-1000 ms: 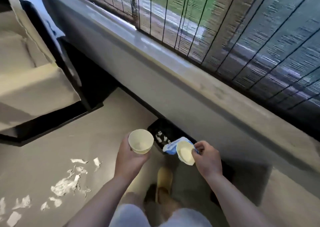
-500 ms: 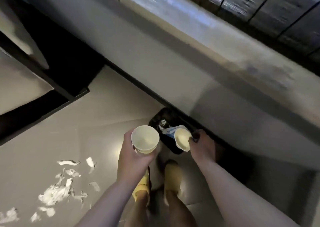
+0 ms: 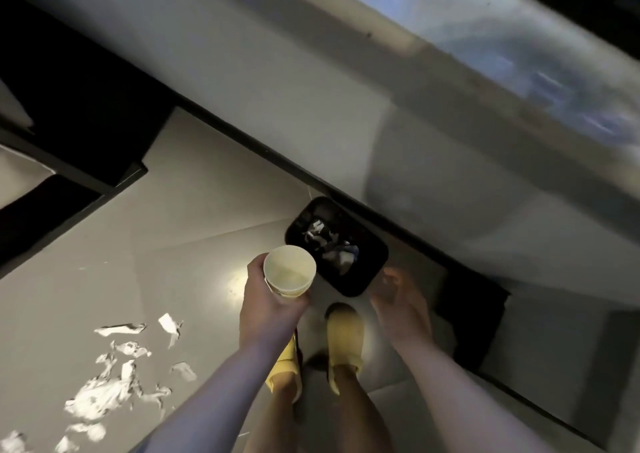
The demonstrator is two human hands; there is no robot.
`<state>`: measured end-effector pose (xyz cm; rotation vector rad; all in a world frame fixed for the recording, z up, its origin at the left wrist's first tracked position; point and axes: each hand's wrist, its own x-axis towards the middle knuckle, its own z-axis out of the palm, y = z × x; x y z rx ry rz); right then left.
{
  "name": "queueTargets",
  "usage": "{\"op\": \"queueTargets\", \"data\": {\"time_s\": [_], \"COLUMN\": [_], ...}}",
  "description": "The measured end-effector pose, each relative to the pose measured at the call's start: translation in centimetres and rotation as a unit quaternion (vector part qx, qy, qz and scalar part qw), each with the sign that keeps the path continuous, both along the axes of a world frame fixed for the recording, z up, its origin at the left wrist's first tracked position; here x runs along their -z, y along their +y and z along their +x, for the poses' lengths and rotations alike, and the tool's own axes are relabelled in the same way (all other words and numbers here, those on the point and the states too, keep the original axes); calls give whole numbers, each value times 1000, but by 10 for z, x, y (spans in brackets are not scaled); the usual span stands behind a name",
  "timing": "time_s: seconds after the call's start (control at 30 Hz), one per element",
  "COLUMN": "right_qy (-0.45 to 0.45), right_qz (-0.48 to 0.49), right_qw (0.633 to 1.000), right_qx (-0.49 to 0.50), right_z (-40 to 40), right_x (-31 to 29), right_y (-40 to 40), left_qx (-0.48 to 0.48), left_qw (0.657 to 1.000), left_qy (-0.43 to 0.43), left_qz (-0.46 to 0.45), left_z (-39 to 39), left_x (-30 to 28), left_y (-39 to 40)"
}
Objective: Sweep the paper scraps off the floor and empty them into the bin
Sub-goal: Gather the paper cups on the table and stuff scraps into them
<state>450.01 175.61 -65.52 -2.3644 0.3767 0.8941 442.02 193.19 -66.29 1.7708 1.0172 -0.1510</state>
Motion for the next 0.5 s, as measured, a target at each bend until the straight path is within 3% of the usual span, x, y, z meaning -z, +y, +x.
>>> {"op": "queueTargets", "data": {"time_s": [0.3, 0.5], "right_qy": [-10, -3], "right_qz": [5, 22], "right_qw": [997, 996], "right_qx": [70, 90], "right_z": [-30, -31], "right_x": [-13, -10], "right_y": [-36, -38], "left_qx": [55, 64], "left_qw": [997, 998], "left_qy": [0, 19], "left_qz": [60, 9], "left_z": [40, 60], "left_x": [33, 43], "left_y": [-31, -38]}}
